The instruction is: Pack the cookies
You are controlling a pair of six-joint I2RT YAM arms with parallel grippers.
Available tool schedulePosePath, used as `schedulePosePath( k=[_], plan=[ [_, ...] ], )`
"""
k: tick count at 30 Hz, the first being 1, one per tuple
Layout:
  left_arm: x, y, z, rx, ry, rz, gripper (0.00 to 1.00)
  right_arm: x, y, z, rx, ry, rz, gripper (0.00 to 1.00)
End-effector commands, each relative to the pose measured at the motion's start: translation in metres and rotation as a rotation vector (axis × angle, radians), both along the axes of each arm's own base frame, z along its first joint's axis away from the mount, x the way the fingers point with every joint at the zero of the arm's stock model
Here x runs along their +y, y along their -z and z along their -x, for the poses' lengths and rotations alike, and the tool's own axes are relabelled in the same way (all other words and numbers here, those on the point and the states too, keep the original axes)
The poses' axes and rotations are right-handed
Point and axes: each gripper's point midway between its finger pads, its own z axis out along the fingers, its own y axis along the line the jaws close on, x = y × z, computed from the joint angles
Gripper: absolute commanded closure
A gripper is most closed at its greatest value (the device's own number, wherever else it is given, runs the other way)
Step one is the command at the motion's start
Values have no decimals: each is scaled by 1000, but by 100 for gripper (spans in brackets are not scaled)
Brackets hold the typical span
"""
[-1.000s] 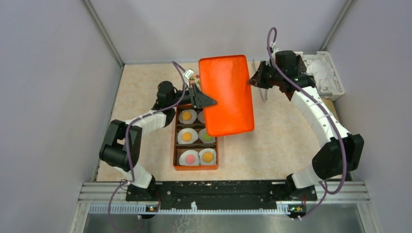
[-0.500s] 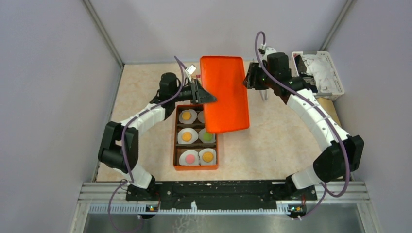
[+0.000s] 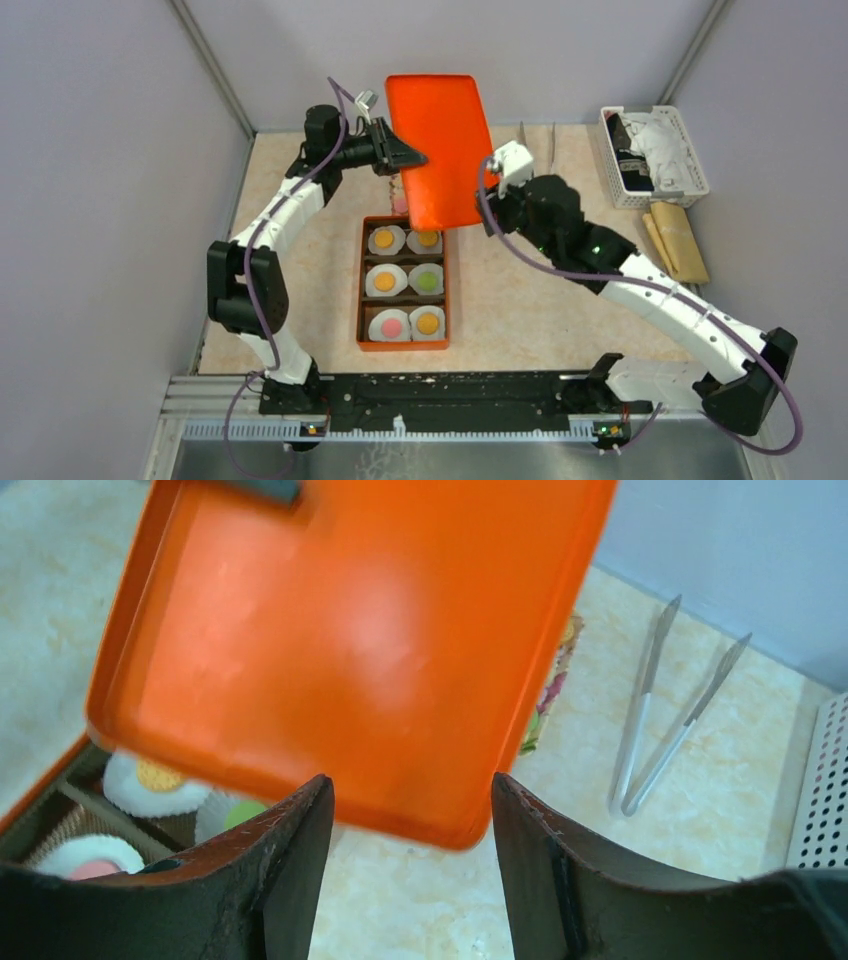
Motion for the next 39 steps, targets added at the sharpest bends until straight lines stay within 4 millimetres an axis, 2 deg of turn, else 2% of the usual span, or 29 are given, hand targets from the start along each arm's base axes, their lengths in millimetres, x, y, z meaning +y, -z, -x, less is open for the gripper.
schedulePosePath(
  k=[1,4,8,12,18,21,24,29,35,37,39],
  plan=[
    [12,-30,-10,57,16,38,100,13,-4,17,-178,-13,155,42],
    [17,-33,-17,88,21,47,100,25,-2,33,-242,-25,218,41],
    [16,-25,-15,163,54,65,100,43,1,45,-307,-47,246,41],
    [17,-22,-6,222,82,80,100,57,5,43,-349,-42,258,41],
    [17,-29,5,262,125,107,100,81,17,39,-358,-93,302,40],
    [19,-33,4,264,131,107,100,90,19,45,-359,-120,305,40],
    [23,-28,1,287,133,111,100,96,23,50,-361,-139,313,40],
    [24,-32,9,287,143,114,100,94,29,38,-406,-75,380,40],
    [26,-32,25,295,154,103,100,103,33,22,-466,-7,451,42],
    [27,-30,30,295,156,100,100,104,34,17,-495,33,480,44],
    [28,-27,33,300,159,92,100,103,33,12,-522,80,492,53]
  ],
)
